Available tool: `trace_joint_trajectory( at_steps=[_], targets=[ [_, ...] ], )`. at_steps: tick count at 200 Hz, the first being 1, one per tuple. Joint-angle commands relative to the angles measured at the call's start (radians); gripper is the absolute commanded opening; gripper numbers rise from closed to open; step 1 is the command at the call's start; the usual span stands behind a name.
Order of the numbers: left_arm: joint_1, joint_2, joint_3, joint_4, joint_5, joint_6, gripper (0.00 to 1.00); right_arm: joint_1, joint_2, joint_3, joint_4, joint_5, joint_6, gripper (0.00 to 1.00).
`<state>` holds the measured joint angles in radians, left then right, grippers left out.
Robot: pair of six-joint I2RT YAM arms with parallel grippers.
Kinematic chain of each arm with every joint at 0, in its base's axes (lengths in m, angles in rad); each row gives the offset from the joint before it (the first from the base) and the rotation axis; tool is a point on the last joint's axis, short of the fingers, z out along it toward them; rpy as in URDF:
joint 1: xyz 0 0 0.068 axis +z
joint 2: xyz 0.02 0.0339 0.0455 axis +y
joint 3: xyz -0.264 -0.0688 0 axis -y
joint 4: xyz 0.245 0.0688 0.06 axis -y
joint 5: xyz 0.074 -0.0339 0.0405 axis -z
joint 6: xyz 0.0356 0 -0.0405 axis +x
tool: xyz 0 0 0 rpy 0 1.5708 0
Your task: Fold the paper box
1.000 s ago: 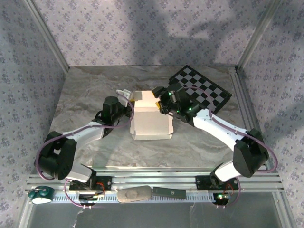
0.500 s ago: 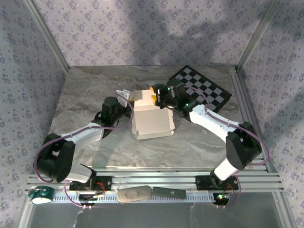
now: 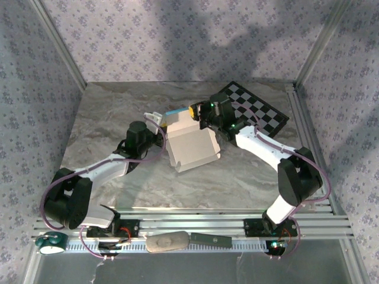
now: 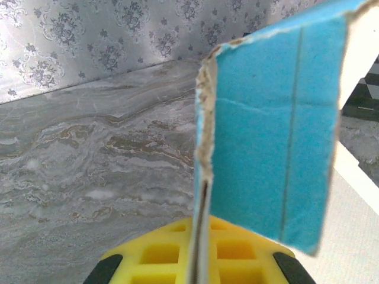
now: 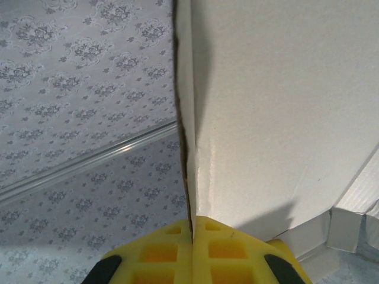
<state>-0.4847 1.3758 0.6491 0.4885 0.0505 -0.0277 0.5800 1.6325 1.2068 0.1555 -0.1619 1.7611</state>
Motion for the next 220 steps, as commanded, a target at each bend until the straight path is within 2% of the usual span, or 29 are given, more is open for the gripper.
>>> trace_joint_trajectory(
  at_steps=[1, 25, 75, 106, 115, 141, 148, 161, 172, 193, 220],
  targets=[
    [-0.003, -0.046, -0.002, 0.011, 0.006, 0.028, 0.00, -0.009, 0.012, -0.036, 0.040, -0.002, -0.017, 0.09],
    [-0.004, -0.047, -0.003, -0.002, 0.018, 0.041, 0.00, -0.014, 0.016, -0.043, 0.061, 0.011, -0.035, 0.20],
    [-0.005, -0.055, -0.012, -0.018, 0.024, 0.062, 0.00, -0.034, 0.042, 0.015, 0.083, -0.022, -0.049, 0.28],
    [-0.004, -0.052, -0.011, -0.019, 0.026, 0.064, 0.00, -0.029, 0.052, 0.041, 0.063, -0.031, -0.045, 0.29],
    [-0.004, -0.052, -0.011, -0.019, 0.027, 0.064, 0.00, -0.028, 0.056, 0.046, 0.062, -0.031, -0.047, 0.26],
    [-0.004, -0.063, -0.014, -0.024, 0.018, 0.058, 0.00, -0.027, 0.055, 0.039, 0.037, -0.027, -0.052, 0.04],
    [-0.002, -0.072, -0.017, -0.024, 0.017, 0.046, 0.10, -0.028, 0.051, 0.027, 0.034, -0.025, -0.053, 0.00],
    [0.007, -0.111, -0.024, -0.039, 0.019, 0.000, 0.41, -0.031, 0.043, -0.005, 0.053, -0.016, -0.051, 0.00],
    [0.019, -0.173, -0.035, -0.067, 0.014, -0.065, 0.51, -0.035, 0.035, -0.053, 0.077, -0.010, -0.049, 0.00],
    [0.069, -0.317, -0.021, -0.210, 0.029, -0.289, 0.63, -0.044, 0.027, -0.079, 0.100, -0.010, -0.060, 0.00],
    [0.138, -0.406, 0.061, -0.428, 0.117, -0.646, 0.61, -0.049, 0.026, -0.086, 0.119, -0.013, -0.086, 0.00]
  ],
)
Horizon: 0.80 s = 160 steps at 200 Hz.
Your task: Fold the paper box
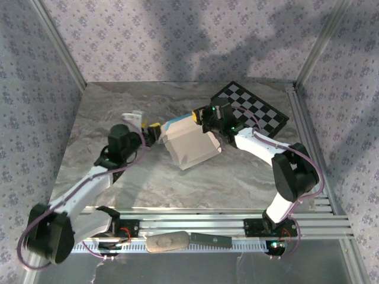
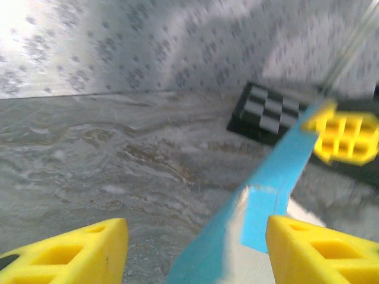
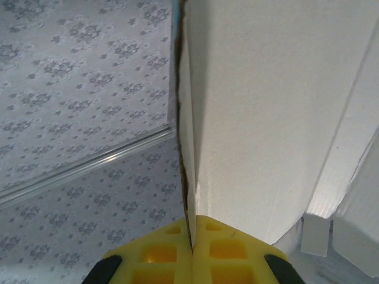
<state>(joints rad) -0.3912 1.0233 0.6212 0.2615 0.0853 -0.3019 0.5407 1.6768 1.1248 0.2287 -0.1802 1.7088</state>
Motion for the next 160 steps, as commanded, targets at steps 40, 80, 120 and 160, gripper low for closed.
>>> trace_joint_trajectory(
  at_steps=[40, 80, 120, 160],
  targets=[
    [0.002, 0.103, 0.346, -0.482, 0.198, -0.727, 0.48, -0.010, -0.020, -0.016, 0.070, 0.008, -0.044, 0.00],
    [-0.068, 0.246, 0.445, -0.519, 0.194, -0.863, 0.51, -0.009, -0.030, -0.030, 0.077, 0.008, -0.047, 0.00],
    [-0.070, 0.336, 0.488, -0.516, 0.189, -0.885, 0.50, -0.014, -0.037, -0.031, 0.074, 0.001, -0.046, 0.00],
    [-0.071, 0.374, 0.488, -0.466, 0.202, -0.898, 0.50, -0.013, -0.037, -0.039, 0.085, -0.006, -0.040, 0.00]
  ],
)
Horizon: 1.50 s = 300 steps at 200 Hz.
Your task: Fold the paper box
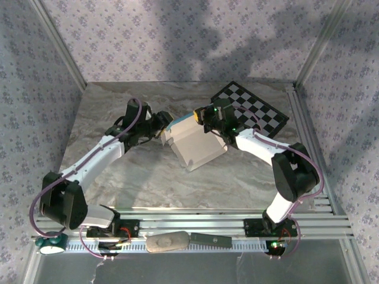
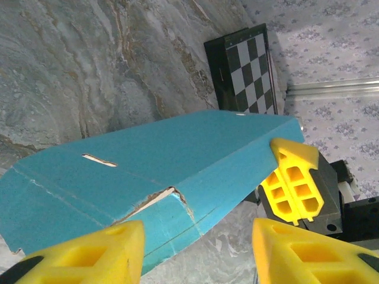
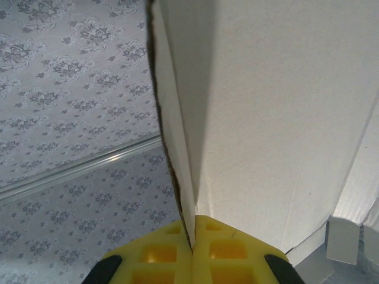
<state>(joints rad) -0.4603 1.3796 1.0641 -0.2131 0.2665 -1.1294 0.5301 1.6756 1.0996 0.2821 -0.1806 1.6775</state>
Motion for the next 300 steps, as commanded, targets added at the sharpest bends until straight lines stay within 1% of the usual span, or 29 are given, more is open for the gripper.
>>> trace_joint_trajectory(
  at_steps=[1, 50, 68, 101, 122, 134, 144, 172, 201, 218, 300],
  targets=[
    [-0.002, 0.019, 0.046, 0.010, 0.020, -0.070, 0.50, -0.002, -0.036, -0.015, 0.032, -0.005, -0.008, 0.00],
    [-0.011, 0.052, 0.058, 0.009, 0.034, -0.073, 0.49, -0.001, -0.039, -0.018, 0.037, -0.002, -0.006, 0.00],
    [-0.023, 0.039, 0.072, -0.035, -0.005, -0.058, 0.50, 0.000, -0.039, -0.019, 0.037, 0.000, -0.005, 0.00],
    [-0.038, -0.005, 0.053, -0.055, -0.041, -0.094, 0.48, 0.001, -0.036, -0.024, 0.040, 0.008, -0.009, 0.00],
    [-0.043, -0.079, 0.048, -0.109, -0.134, -0.088, 0.50, -0.002, -0.029, -0.029, 0.048, 0.007, -0.007, 0.00],
    [-0.041, -0.101, 0.058, -0.139, -0.160, -0.080, 0.51, -0.002, -0.028, -0.030, 0.052, 0.007, -0.006, 0.00],
    [-0.040, -0.099, 0.059, -0.142, -0.151, -0.085, 0.51, -0.003, -0.025, -0.030, 0.053, 0.007, -0.005, 0.00],
    [-0.048, -0.063, 0.051, -0.071, -0.083, -0.124, 0.51, -0.001, -0.018, -0.027, 0.058, 0.006, 0.001, 0.00],
    [-0.067, -0.030, 0.074, -0.086, -0.097, -0.128, 0.51, -0.001, -0.020, -0.029, 0.059, 0.007, 0.001, 0.00],
    [-0.066, -0.014, 0.066, -0.066, -0.100, -0.133, 0.51, -0.001, -0.021, -0.030, 0.057, 0.006, 0.001, 0.00],
    [-0.070, 0.081, 0.092, -0.016, -0.077, -0.144, 0.53, -0.001, -0.021, -0.032, 0.063, 0.004, 0.005, 0.00]
  ],
)
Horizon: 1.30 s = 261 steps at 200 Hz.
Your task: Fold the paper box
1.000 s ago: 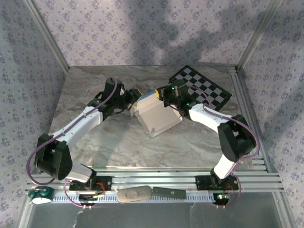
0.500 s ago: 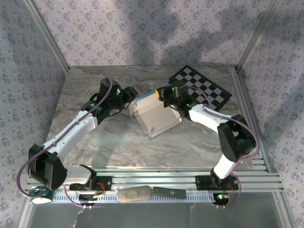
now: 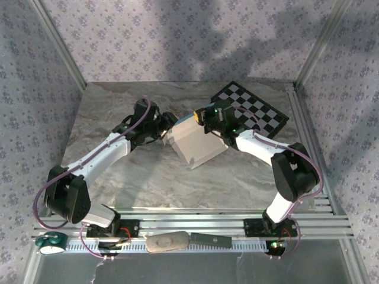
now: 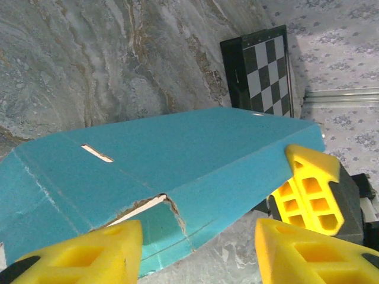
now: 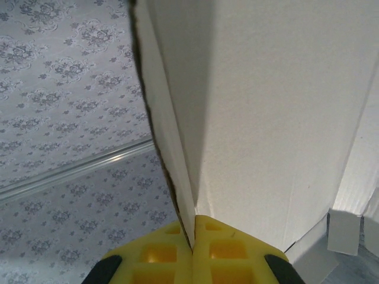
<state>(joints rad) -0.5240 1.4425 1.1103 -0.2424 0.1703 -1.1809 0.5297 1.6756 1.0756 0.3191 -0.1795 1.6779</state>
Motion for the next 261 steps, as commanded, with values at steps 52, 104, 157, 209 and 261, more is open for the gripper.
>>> trace_joint_trajectory(
  at_steps=[52, 104, 157, 209, 261],
  targets=[
    [-0.005, 0.048, 0.049, 0.051, 0.016, -0.121, 0.49, 0.007, -0.023, -0.015, 0.032, 0.004, 0.010, 0.00],
    [-0.010, 0.036, 0.038, 0.072, 0.001, -0.151, 0.43, 0.011, -0.011, -0.041, 0.069, 0.009, 0.025, 0.00],
    [-0.011, 0.056, -0.009, 0.133, 0.021, -0.178, 0.22, 0.013, -0.010, -0.051, 0.083, 0.008, 0.033, 0.00],
    [-0.006, 0.061, -0.019, 0.147, 0.012, -0.184, 0.00, 0.015, -0.024, -0.067, 0.088, 0.008, 0.036, 0.00],
    [0.032, 0.047, -0.054, 0.240, 0.044, -0.101, 0.08, 0.010, -0.045, -0.115, 0.090, 0.013, 0.030, 0.00]
  ],
)
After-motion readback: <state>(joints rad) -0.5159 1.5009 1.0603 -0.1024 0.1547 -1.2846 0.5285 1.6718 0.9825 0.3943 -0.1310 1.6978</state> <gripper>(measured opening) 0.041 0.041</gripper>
